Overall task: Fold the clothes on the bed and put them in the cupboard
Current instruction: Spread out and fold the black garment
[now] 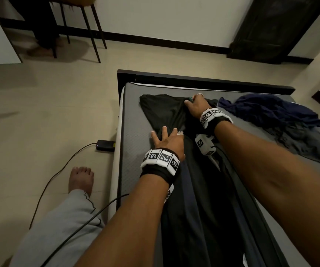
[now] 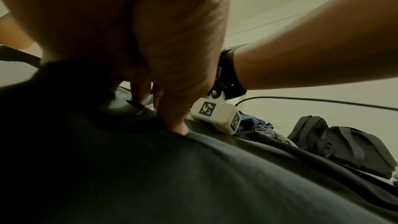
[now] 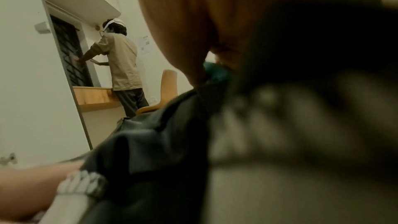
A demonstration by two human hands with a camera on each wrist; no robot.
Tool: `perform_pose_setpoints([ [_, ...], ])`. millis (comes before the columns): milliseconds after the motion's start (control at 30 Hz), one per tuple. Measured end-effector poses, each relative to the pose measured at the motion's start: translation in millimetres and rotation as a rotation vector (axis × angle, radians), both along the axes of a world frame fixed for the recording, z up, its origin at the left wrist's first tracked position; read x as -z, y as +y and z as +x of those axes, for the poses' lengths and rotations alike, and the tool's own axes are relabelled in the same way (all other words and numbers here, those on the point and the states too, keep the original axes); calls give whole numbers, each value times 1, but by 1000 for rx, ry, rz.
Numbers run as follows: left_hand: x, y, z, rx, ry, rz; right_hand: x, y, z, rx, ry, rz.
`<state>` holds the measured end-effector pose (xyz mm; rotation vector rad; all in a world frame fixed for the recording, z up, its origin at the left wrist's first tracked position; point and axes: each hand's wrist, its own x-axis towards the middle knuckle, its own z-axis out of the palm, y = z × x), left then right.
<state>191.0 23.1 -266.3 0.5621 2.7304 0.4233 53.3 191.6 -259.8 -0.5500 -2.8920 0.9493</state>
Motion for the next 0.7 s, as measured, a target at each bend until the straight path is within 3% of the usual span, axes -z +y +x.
perform_pose_setpoints([
  [200,-1,0,-1,0,-32,8,-18,-11,2,-49,-204,127],
  [300,-2,0,-3,-3,-62,24,-32,-32,7,-176,-43,327],
  [400,-1,0,-4,-14,-56,49,-35,-66,17,-479,19,390],
  [467,0,-1,-3,-21,-44,54,-34,-82,24,-588,63,443],
  [600,2,-5,-1,-32,-18,84,-33,-80,27,-327,344,326],
  [700,2,-7,-1,-35,-6,88,-22,-66,24,-280,123,360],
])
